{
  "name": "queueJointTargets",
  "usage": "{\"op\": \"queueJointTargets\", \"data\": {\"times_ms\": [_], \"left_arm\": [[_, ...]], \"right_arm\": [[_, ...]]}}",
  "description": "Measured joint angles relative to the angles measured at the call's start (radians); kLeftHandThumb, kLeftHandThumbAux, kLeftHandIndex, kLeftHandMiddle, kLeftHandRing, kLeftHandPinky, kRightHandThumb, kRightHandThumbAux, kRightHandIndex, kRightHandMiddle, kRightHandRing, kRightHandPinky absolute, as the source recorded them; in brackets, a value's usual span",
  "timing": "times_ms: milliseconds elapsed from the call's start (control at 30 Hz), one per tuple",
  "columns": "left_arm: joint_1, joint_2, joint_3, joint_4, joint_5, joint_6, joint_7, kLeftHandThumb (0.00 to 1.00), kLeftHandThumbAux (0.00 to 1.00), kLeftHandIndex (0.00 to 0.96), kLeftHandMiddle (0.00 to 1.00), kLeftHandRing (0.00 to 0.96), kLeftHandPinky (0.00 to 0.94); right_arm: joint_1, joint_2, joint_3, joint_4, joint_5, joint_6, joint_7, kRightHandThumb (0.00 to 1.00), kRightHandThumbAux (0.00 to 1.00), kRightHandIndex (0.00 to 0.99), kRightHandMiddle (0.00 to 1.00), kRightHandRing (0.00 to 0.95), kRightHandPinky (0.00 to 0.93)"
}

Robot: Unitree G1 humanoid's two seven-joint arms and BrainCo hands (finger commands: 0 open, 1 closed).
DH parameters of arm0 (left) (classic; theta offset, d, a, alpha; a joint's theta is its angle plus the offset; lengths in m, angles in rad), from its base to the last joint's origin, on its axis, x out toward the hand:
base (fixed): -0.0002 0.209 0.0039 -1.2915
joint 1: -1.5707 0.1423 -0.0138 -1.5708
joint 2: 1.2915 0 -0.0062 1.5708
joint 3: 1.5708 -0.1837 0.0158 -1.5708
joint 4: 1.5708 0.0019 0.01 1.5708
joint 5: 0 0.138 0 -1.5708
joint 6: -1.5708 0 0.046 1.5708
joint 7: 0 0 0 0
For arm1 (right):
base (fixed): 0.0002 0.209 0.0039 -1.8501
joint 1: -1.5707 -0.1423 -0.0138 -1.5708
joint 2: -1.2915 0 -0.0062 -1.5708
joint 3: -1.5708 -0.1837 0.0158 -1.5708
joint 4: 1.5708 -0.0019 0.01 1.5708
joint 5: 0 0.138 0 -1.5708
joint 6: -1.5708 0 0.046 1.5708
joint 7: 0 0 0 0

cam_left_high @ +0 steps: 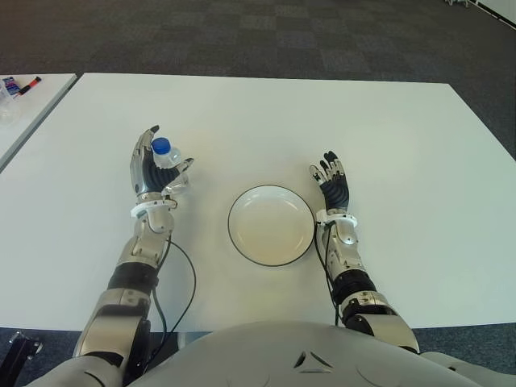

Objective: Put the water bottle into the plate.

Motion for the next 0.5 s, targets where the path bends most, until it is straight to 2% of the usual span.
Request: {"op": "queueJointTargets", "data": {"times_ms": [500], "left_arm": [[-0.003,0.000,-0.002,0.000,-0.001,0.032,-0.001,0.000,0.823,0.163,0.159,0.136,0.148]], "right_arm": [[0.000,0.000,-0.001,0.000,0.002,0.000,0.000,0.000,0.777,0.090,0.074,0.053,0.100]]}}
